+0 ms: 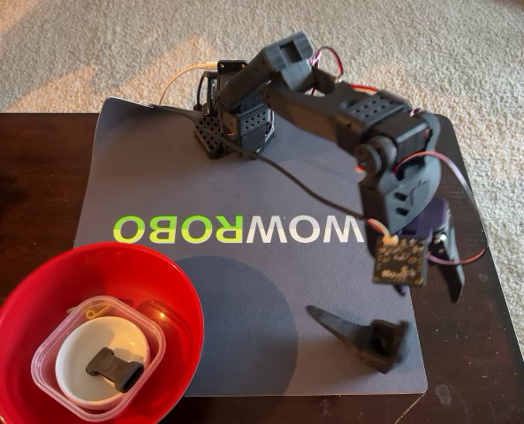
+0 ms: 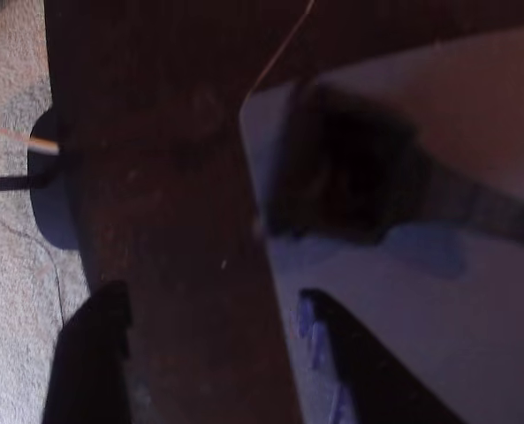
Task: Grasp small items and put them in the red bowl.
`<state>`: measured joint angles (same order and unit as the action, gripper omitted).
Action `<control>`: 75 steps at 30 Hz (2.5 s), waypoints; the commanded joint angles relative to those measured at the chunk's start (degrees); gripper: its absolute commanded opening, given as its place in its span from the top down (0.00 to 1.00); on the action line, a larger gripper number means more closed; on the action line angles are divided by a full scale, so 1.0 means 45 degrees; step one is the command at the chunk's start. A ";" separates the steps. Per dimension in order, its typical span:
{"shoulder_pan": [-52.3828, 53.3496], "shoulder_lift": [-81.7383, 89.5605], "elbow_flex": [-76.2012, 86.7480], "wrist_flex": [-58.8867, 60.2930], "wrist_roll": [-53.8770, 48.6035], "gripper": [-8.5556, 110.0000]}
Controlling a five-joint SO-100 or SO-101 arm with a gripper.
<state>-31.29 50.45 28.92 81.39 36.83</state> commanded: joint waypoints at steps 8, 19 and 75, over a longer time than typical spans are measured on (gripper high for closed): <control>0.1152 -0.3887 -0.4707 0.1270 0.0195 0.71; 0.0586 -0.5020 -0.5742 0.1523 -0.0234 0.88; 1.0996 0.0742 -0.5996 0.3633 -0.2598 0.93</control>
<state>21.36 49.57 -0.97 97.65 27.16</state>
